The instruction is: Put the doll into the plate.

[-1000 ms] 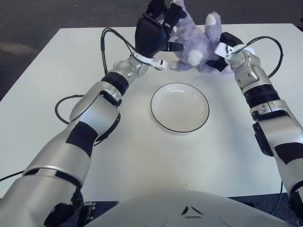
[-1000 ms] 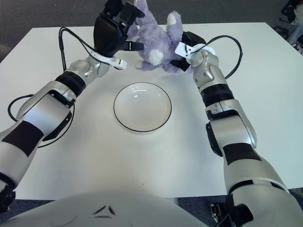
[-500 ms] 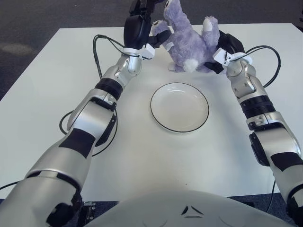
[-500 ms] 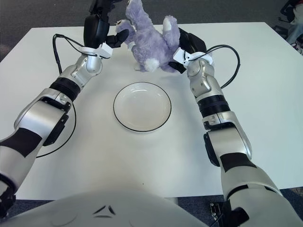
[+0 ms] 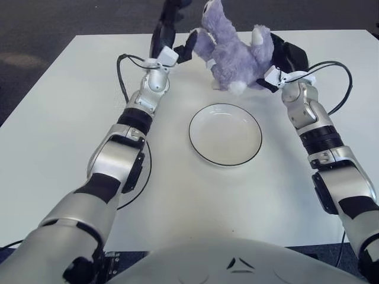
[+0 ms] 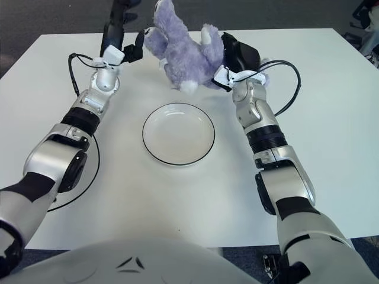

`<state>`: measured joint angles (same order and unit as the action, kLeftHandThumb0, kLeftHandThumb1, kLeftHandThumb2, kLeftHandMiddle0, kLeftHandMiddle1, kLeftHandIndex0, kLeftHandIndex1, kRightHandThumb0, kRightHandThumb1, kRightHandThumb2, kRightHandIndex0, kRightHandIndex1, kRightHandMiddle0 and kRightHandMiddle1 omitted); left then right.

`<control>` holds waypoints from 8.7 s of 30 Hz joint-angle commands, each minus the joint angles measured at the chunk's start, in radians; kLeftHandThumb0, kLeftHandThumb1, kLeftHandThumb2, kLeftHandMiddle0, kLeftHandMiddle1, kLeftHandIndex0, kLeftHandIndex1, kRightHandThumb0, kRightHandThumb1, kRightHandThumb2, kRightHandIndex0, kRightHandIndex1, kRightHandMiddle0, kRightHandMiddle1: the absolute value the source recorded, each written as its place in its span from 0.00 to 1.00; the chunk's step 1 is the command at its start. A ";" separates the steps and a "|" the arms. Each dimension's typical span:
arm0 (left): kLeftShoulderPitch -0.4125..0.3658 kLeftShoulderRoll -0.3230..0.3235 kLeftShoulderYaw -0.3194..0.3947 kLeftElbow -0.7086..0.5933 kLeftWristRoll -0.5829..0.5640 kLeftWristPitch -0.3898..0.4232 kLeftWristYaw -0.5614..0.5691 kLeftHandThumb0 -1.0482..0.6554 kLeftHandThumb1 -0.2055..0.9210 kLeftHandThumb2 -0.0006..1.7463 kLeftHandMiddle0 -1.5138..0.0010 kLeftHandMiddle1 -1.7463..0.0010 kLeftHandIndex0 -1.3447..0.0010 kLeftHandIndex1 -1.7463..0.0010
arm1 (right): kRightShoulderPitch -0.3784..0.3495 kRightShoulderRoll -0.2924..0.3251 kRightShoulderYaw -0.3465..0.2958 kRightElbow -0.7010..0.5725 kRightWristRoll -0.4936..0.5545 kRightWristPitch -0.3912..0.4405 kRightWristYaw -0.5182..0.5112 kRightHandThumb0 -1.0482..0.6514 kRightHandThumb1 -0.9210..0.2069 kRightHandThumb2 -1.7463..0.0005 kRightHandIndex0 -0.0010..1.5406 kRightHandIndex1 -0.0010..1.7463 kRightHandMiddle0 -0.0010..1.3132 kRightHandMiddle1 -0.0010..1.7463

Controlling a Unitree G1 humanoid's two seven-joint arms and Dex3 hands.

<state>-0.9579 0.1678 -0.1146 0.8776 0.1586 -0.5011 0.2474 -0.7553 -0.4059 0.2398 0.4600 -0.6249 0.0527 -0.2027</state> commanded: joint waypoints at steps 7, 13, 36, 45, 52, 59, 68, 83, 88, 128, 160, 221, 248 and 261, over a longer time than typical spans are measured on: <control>0.002 -0.040 0.133 -0.048 -0.169 0.200 -0.134 0.24 1.00 0.50 0.92 0.38 1.00 0.46 | 0.042 0.002 -0.029 -0.111 -0.026 -0.016 -0.085 0.62 0.80 0.09 0.59 0.89 0.47 1.00; 0.018 -0.052 0.154 -0.100 -0.198 0.317 -0.173 0.25 1.00 0.52 0.91 0.41 1.00 0.53 | 0.098 0.042 -0.061 -0.212 -0.010 0.009 -0.121 0.62 0.79 0.11 0.60 0.84 0.47 1.00; 0.027 -0.052 0.190 -0.153 -0.230 0.525 -0.278 0.27 1.00 0.54 0.89 0.49 1.00 0.64 | 0.137 0.013 -0.064 -0.062 -0.083 -0.449 -0.564 0.62 0.77 0.09 0.55 0.94 0.44 1.00; 0.027 -0.049 0.190 -0.143 -0.228 0.538 -0.297 0.27 1.00 0.53 0.91 0.55 1.00 0.62 | 0.186 0.004 -0.043 -0.080 -0.209 -0.523 -0.768 0.62 0.75 0.10 0.53 0.96 0.43 1.00; 0.024 -0.048 0.190 -0.126 -0.223 0.537 -0.302 0.27 1.00 0.53 0.90 0.59 1.00 0.62 | 0.228 -0.012 -0.022 -0.118 -0.290 -0.553 -0.852 0.62 0.75 0.10 0.53 0.96 0.43 1.00; 0.021 -0.043 0.186 -0.098 -0.216 0.521 -0.311 0.26 1.00 0.53 0.91 0.61 1.00 0.68 | 0.260 -0.043 0.014 -0.122 -0.355 -0.605 -0.925 0.62 0.73 0.10 0.51 0.98 0.41 1.00; 0.017 -0.043 0.181 -0.066 -0.209 0.492 -0.323 0.26 1.00 0.54 0.90 0.60 1.00 0.67 | 0.312 -0.077 0.058 -0.125 -0.425 -0.657 -1.009 0.62 0.70 0.12 0.50 0.98 0.40 1.00; 0.014 -0.055 0.171 -0.032 -0.181 0.441 -0.298 0.26 1.00 0.53 0.92 0.48 1.00 0.51 | 0.328 -0.071 0.089 -0.104 -0.394 -0.782 -1.041 0.62 0.66 0.16 0.48 0.98 0.36 1.00; 0.015 -0.061 0.170 -0.034 -0.171 0.432 -0.289 0.27 1.00 0.52 0.93 0.45 1.00 0.51 | 0.328 -0.075 0.091 -0.110 -0.432 -0.771 -1.070 0.62 0.65 0.16 0.47 0.98 0.36 1.00; 0.030 -0.073 0.155 -0.045 -0.134 0.437 -0.252 0.31 1.00 0.50 0.97 0.50 1.00 0.55 | 0.308 -0.192 0.189 -0.125 -0.620 -0.551 -1.117 0.43 0.24 0.50 0.25 0.95 0.26 1.00; 0.040 -0.084 0.163 -0.045 -0.153 0.417 -0.267 0.36 1.00 0.48 0.97 0.40 1.00 0.31 | 0.312 -0.180 0.170 -0.116 -0.558 -0.528 -1.137 0.04 0.00 0.39 0.00 0.07 0.00 0.19; 0.032 -0.089 0.189 0.034 -0.176 0.322 -0.331 0.48 0.98 0.32 0.75 0.18 0.90 0.02 | 0.414 -0.342 0.049 -0.175 -0.517 -0.569 -1.009 0.17 0.01 0.66 0.09 0.51 0.02 0.81; 0.045 -0.076 0.163 0.017 -0.147 0.317 -0.340 0.61 0.74 0.50 0.69 0.12 0.82 0.00 | 0.411 -0.361 0.014 -0.184 -0.471 -0.485 -0.918 0.40 0.09 0.62 0.15 0.76 0.19 1.00; 0.048 -0.068 0.162 0.010 -0.152 0.328 -0.353 0.61 0.74 0.51 0.68 0.13 0.82 0.00 | 0.455 -0.346 -0.040 -0.239 -0.419 -0.415 -0.745 0.41 0.05 0.66 0.14 0.75 0.18 1.00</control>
<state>-0.9249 0.0855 0.0458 0.8955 0.0084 -0.1730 -0.0914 -0.3178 -0.7566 0.2164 0.2458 -1.0617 -0.3789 -0.9768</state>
